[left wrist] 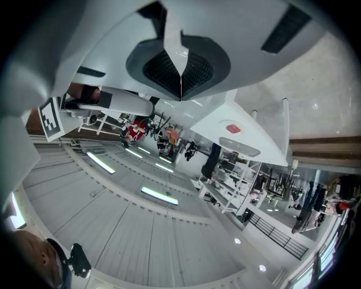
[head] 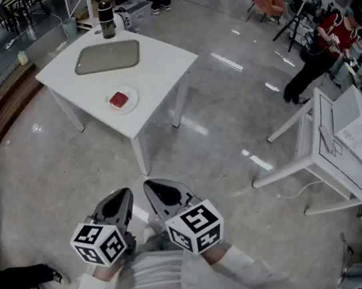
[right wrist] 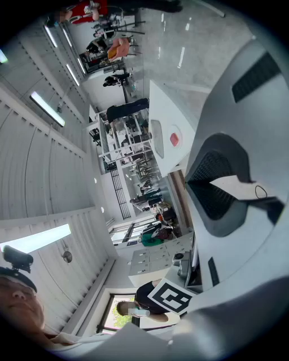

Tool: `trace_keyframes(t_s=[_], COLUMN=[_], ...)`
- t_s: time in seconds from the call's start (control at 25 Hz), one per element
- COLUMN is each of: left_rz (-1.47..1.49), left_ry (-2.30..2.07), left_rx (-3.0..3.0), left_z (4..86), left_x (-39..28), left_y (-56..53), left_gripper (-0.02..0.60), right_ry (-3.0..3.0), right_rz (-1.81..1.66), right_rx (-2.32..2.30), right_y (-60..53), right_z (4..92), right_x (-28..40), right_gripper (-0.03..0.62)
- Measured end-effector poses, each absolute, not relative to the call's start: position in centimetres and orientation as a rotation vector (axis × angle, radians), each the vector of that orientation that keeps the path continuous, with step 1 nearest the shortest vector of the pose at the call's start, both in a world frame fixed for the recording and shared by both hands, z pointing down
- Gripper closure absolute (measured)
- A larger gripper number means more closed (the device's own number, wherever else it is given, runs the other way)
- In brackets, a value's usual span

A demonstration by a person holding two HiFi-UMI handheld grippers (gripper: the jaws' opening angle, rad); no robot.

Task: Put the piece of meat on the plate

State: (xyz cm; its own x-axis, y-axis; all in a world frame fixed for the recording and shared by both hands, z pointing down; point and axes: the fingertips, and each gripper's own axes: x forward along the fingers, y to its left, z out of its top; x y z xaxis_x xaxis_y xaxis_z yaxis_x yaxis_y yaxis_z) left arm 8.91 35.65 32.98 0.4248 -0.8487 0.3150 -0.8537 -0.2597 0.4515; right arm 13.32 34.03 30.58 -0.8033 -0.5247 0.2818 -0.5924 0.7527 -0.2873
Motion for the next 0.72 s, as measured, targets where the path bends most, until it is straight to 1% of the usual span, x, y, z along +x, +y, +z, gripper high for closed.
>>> trace_keyframes(t_s=[0.72], left_rz=[0.032], left_ry=[-1.421], left_rx=[2.095], left_z=[33.87], left_x=[9.33], left_y=[36.07], left_gripper=[0.572], right_ry=[-2.764], right_rz=[0.577], right_rx=[0.905], right_y=[33.96], right_z=[31.15], right_x=[13.82], right_gripper=[0.579])
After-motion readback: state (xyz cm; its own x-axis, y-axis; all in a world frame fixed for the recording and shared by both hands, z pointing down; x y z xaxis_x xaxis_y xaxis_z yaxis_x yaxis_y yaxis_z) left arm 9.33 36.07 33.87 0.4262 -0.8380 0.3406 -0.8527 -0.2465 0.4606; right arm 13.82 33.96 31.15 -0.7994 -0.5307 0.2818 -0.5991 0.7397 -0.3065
